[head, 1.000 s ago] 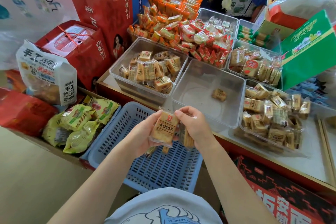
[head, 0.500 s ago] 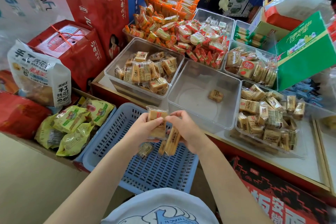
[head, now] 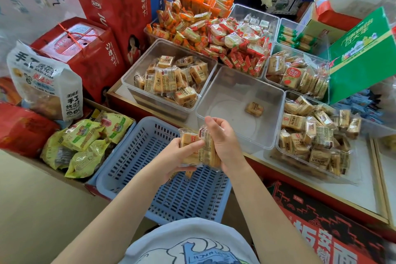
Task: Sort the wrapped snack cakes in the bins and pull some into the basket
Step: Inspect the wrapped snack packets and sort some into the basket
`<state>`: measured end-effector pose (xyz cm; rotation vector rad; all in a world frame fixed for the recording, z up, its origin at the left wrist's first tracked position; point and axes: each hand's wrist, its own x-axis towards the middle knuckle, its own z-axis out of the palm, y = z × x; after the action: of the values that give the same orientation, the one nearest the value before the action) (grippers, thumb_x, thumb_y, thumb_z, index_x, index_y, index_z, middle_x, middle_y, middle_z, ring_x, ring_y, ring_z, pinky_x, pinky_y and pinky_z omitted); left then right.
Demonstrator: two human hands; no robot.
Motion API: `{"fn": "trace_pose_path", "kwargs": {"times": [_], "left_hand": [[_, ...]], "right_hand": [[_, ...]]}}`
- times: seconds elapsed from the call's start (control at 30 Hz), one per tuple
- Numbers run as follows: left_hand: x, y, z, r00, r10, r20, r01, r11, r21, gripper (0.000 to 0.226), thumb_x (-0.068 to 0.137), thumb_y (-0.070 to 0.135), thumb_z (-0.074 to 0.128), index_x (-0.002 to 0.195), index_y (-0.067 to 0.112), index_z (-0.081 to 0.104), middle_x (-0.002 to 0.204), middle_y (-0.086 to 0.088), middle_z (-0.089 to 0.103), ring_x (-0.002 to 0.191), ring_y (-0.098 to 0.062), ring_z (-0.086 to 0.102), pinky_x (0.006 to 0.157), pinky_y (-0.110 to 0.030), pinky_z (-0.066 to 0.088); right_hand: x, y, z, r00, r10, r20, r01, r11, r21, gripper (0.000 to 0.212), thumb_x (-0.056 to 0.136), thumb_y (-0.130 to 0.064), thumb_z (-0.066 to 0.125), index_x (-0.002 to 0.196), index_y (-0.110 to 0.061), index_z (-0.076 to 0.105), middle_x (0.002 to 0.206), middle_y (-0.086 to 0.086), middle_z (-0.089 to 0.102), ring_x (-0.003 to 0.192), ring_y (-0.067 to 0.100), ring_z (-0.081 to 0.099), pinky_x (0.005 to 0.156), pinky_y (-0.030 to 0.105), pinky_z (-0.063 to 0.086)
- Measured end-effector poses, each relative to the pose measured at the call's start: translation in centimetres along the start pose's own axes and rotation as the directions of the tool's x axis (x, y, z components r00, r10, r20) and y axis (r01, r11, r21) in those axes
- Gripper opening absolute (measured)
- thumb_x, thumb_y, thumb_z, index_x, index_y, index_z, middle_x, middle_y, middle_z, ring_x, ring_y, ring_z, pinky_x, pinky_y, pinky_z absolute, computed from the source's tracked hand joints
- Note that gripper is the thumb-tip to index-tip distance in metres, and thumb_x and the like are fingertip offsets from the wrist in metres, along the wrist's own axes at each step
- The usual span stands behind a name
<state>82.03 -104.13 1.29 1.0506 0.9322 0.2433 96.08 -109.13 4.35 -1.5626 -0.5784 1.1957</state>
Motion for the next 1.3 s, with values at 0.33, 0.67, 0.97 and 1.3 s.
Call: {"fn": "trace_pose_path", "kwargs": {"times": [0.33, 0.67, 0.97, 1.3], "left_hand": [[1.1, -1.3, -0.1, 1.0, -0.009, 0.028, 0.008, 0.999, 0.031, 0.086, 0.067, 0.06, 0.085, 0.13, 0.008, 0.059, 0.117, -0.013, 0.075, 0.107, -0.026, 0.073, 0.091, -0.044, 0.06], [1.4, -1.8, 1.6, 0.982, 0.065, -0.179, -0.07, 0.997, -0.017, 0.084, 0.058, 0.045, 0.095, 0.125, 0.013, 0.056, 0.117, -0.014, 0.072, 0.104, -0.028, 0.073, 0.091, -0.052, 0.06], [1.5, -0.7, 2.1, 0.971, 0.102, -0.215, -0.085, 0.993, 0.084, 0.049, 0.081, 0.032, 0.085, 0.12, 0.02, 0.057, 0.109, -0.006, 0.072, 0.088, -0.012, 0.073, 0.065, -0.021, 0.056], [2.3, 0.7, 2.0, 0.997, -0.046, -0.059, 0.049, 0.998, 0.042, 0.058, 0.082, 0.047, 0.08, 0.125, 0.014, 0.06, 0.109, -0.014, 0.074, 0.092, -0.026, 0.075, 0.075, -0.04, 0.061]], "right_hand": [[0.0, 1.0, -0.8, 0.998, 0.039, 0.058, -0.046, 0.991, 0.126, 0.077, 0.069, -0.063, 0.071, 0.12, -0.007, 0.056, 0.113, 0.022, 0.072, 0.107, 0.039, 0.071, 0.096, 0.057, 0.056], [0.8, 1.5, -1.6, 1.0, 0.025, 0.016, -0.023, 0.996, -0.082, 0.023, 0.105, -0.025, 0.055, 0.116, -0.012, 0.07, 0.104, 0.008, 0.075, 0.096, 0.019, 0.073, 0.082, 0.037, 0.063], [1.7, 1.3, -3.8, 0.994, -0.106, 0.017, 0.107, 0.974, -0.202, 0.008, 0.095, -0.014, 0.07, 0.088, -0.017, 0.07, 0.085, 0.006, 0.067, 0.086, 0.028, 0.064, 0.087, 0.044, 0.058], [2.9, 0.7, -3.7, 0.994, -0.113, 0.001, 0.112, 0.983, -0.142, 0.007, 0.09, -0.016, 0.076, 0.085, -0.02, 0.075, 0.07, 0.0, 0.06, 0.073, 0.02, 0.057, 0.076, 0.038, 0.057]]}}
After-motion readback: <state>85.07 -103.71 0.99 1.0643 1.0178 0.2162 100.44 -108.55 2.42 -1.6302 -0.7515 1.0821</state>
